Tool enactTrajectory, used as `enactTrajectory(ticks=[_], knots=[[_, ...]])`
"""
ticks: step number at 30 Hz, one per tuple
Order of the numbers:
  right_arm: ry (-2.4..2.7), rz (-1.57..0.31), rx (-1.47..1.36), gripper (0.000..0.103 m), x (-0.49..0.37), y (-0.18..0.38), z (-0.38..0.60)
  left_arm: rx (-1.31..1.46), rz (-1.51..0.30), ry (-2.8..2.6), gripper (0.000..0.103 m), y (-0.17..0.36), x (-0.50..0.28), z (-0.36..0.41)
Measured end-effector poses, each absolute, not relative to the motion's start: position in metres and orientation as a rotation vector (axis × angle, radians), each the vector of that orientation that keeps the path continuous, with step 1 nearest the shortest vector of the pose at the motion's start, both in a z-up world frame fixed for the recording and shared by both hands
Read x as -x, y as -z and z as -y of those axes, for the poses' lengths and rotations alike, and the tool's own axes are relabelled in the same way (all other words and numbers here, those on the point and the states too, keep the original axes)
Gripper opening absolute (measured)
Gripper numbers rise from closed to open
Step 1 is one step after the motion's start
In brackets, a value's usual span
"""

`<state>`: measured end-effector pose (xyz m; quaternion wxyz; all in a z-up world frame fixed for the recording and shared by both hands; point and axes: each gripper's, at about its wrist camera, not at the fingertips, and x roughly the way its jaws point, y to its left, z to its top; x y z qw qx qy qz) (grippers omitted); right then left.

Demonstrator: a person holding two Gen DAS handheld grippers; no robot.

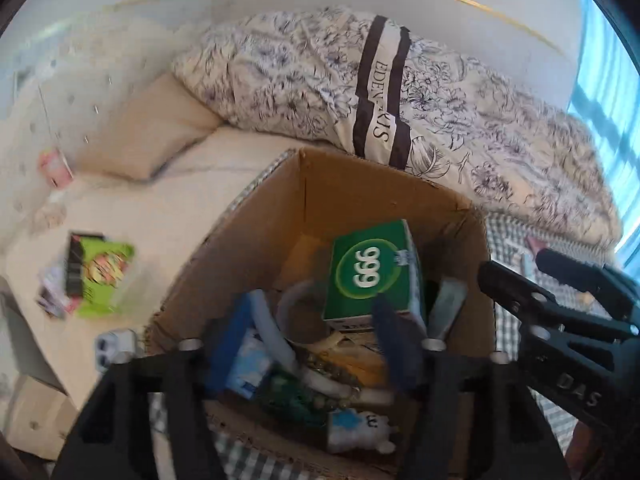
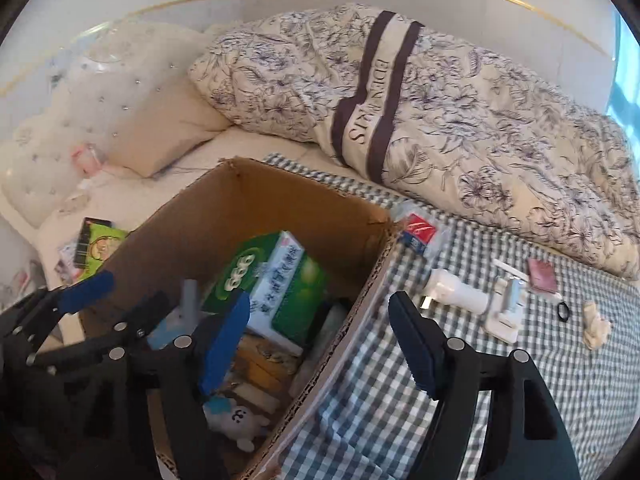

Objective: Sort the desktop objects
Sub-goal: 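Carry the toothpaste tube and bracelet into the cardboard box and release both, then move both grippers back over the cloth, right gripper toward the white lace cloth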

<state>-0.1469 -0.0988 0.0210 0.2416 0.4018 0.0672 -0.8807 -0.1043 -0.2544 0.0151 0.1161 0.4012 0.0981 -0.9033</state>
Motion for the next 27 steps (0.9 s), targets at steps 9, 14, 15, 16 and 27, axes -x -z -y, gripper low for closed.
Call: enactTrajectory(ticks=[9, 14, 15, 16, 27], knots=[[2.43, -0.087, -1.12, 0.072, 0.149, -0.024, 0.057, -1.161, -0.247, 2.695, 0.077, -0.018, 0.105, 0.224], [2.494, -0.046, -1.086, 0.072, 0.139, -0.041, 0.012, -1.14, -0.199, 2.718, 0.087, -0.031, 0.102, 0.194], [2.507, -0.033, -1.081, 0.072, 0.137, -0.044, 0.001, -1.129, -0.191, 2.724, 0.088, -0.035, 0.1, 0.187], [2.523, -0.016, -1.076, 0.072, 0.134, -0.048, -0.012, -1.119, -0.187, 2.731, 0.09, -0.038, 0.098, 0.18], [2.697, 0.131, -1.059, 0.072, 0.091, -0.071, -0.165, -1.073, -0.075, 2.828, 0.102, -0.062, 0.07, 0.08]])
